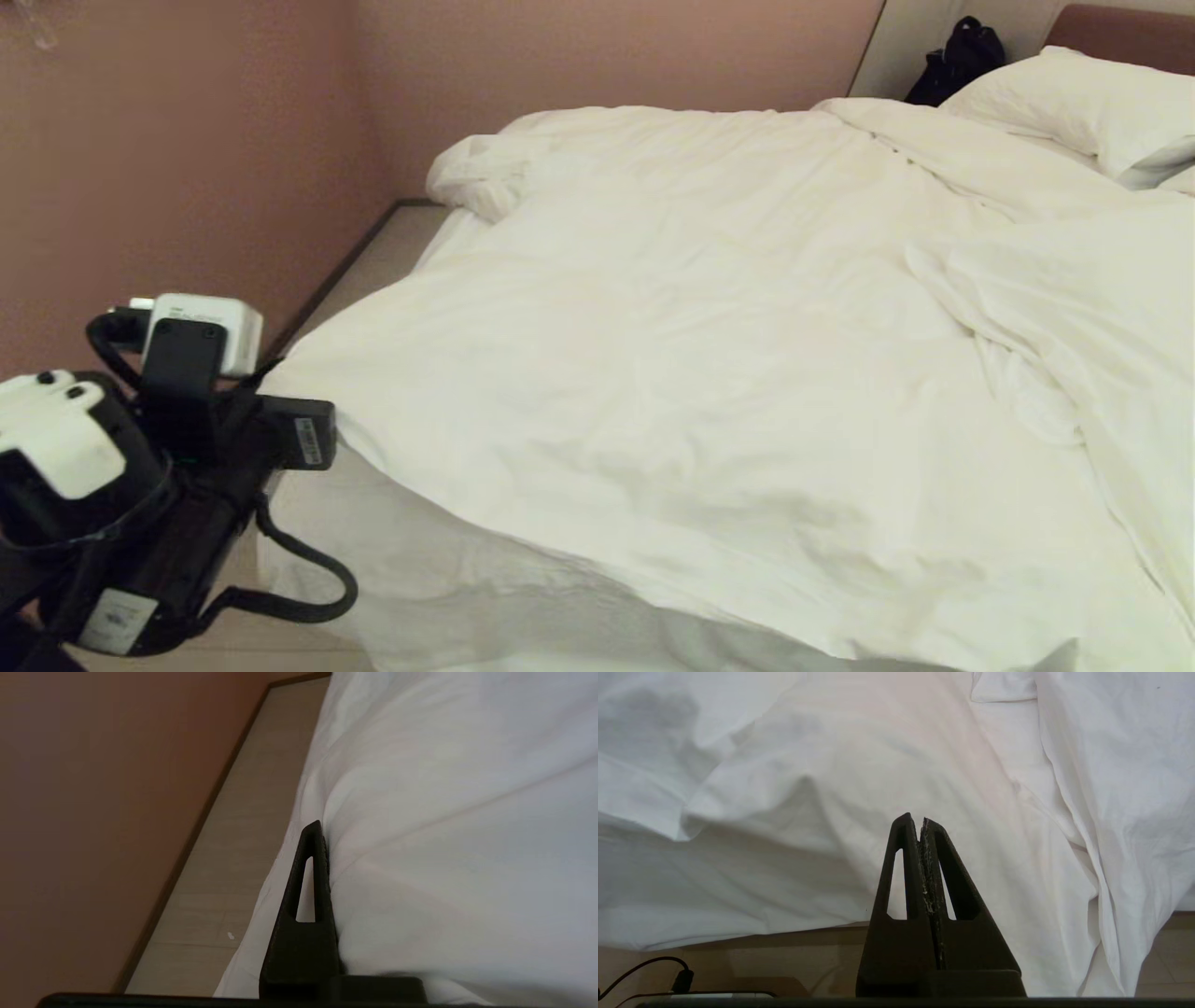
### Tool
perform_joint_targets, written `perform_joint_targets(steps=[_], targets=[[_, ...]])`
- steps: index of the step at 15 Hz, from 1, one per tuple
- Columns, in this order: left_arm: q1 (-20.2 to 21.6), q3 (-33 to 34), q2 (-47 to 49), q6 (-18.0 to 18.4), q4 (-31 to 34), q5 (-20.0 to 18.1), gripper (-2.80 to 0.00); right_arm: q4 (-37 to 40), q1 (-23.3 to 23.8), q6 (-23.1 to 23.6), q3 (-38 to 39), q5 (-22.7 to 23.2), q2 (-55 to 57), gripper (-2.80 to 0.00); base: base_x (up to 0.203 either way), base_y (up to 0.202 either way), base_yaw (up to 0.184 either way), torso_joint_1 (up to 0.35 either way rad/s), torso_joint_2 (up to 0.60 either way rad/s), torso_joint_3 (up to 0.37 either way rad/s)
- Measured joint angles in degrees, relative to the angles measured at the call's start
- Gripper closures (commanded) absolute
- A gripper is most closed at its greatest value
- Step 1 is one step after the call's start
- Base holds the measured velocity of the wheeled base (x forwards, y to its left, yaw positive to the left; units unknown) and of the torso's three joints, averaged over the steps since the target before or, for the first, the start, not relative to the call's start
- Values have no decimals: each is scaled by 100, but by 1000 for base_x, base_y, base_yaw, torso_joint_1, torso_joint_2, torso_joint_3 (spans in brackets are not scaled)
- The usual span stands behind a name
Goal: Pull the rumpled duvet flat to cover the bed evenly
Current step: Flatten the corners of the folded blanket
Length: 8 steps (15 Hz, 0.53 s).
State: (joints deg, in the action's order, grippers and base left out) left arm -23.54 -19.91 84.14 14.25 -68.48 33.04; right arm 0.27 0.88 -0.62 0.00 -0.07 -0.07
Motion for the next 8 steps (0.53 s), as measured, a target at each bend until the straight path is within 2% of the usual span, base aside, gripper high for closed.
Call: perform_joint_targets(steps=[3,8], targets=[[6,232,-965,-41,861,21,0,0,0,0,0,2,0,0,0,0,0,0,0,0],[76,194,-2708,-258,2941,137,0,0,0,0,0,0,0,0,0,0,0,0,0,0]])
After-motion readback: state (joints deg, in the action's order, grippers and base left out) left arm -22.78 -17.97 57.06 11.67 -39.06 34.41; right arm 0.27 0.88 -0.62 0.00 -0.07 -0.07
